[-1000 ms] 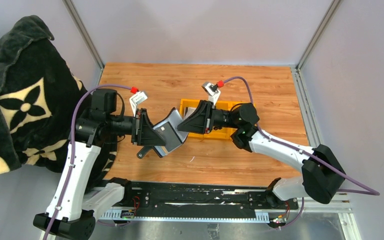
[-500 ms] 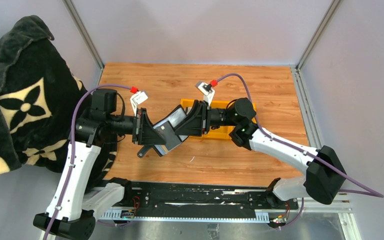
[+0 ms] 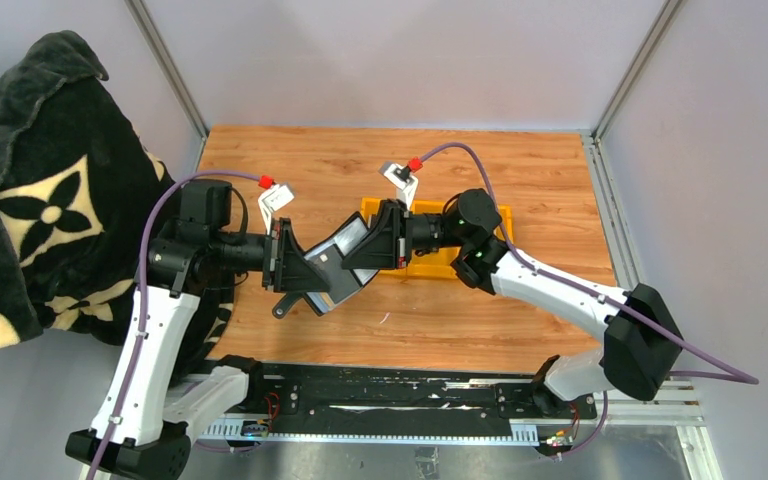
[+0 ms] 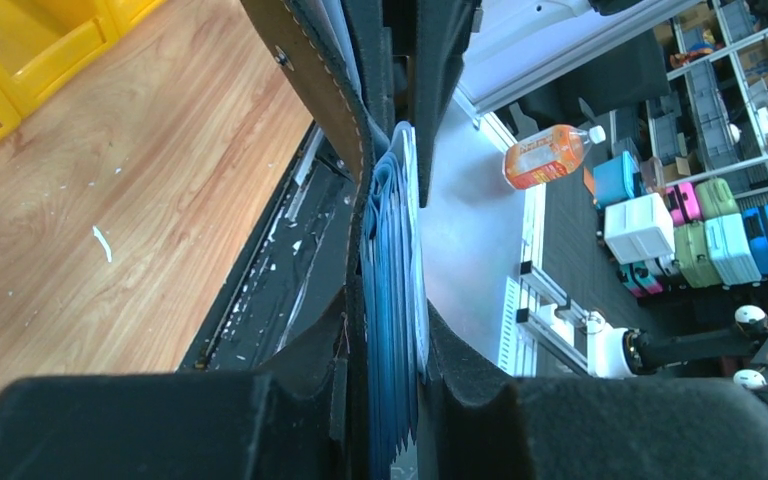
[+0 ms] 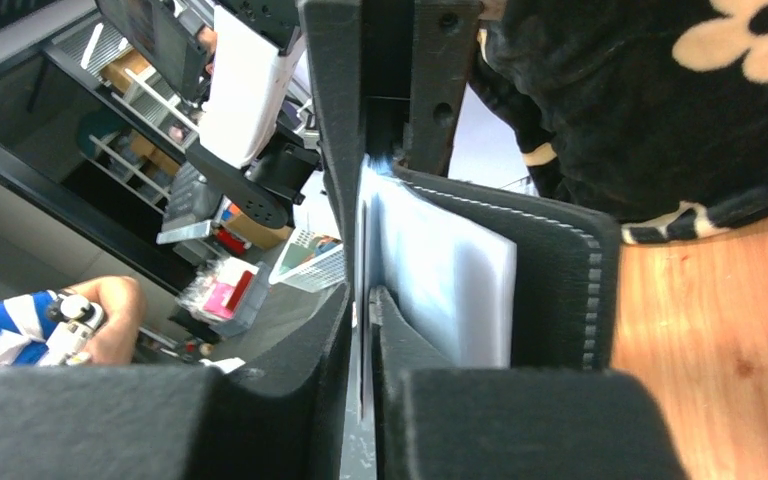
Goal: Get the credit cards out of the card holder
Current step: Remove the credit card from the card holder.
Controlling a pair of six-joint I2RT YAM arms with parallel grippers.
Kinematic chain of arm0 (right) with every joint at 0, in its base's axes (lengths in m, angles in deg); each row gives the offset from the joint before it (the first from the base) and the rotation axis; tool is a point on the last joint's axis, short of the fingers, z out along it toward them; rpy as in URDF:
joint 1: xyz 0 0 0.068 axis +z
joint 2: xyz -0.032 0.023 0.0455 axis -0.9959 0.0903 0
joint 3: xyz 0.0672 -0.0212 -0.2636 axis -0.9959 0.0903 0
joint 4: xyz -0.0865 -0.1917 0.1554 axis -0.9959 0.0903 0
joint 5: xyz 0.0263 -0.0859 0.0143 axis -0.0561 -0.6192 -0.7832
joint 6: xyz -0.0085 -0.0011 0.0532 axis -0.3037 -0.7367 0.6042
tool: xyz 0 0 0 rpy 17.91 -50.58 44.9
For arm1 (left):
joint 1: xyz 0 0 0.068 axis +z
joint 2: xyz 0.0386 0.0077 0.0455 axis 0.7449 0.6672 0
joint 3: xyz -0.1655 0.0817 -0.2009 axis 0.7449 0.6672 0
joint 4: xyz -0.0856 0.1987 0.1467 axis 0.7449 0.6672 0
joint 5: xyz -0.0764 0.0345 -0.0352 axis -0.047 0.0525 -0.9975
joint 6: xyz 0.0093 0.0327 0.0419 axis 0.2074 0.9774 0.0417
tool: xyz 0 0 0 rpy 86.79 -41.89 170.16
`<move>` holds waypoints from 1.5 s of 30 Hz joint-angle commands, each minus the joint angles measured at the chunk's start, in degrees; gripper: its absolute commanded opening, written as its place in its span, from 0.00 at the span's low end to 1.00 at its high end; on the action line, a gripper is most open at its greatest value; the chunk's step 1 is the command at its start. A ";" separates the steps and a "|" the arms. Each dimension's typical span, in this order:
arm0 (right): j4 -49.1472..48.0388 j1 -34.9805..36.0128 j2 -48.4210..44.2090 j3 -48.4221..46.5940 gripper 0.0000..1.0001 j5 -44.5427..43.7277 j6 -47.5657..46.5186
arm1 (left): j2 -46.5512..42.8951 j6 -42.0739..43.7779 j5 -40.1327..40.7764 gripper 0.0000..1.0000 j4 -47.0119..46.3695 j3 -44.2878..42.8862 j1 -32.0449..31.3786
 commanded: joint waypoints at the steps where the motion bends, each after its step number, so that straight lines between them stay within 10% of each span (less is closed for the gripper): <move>1: -1.45 2.66 1.95 -2.45 0.05 1.06 -0.34 | 0.16 -1.32 -0.37 0.17 -0.82 -1.48 -0.11; 12: -13.75 0.13 0.92 3.18 0.00 -2.44 8.46 | -0.79 -2.41 -9.20 0.39 -0.77 -0.31 -0.12; 30: -19.34 -2.83 -2.91 10.05 0.00 -7.90 12.24 | -1.41 -0.83 -10.05 0.13 -0.86 -1.23 -0.10; 45: -21.14 -3.74 -4.33 12.15 0.00 -8.45 13.47 | -1.58 -1.28 -9.22 0.27 -0.86 -1.69 -0.13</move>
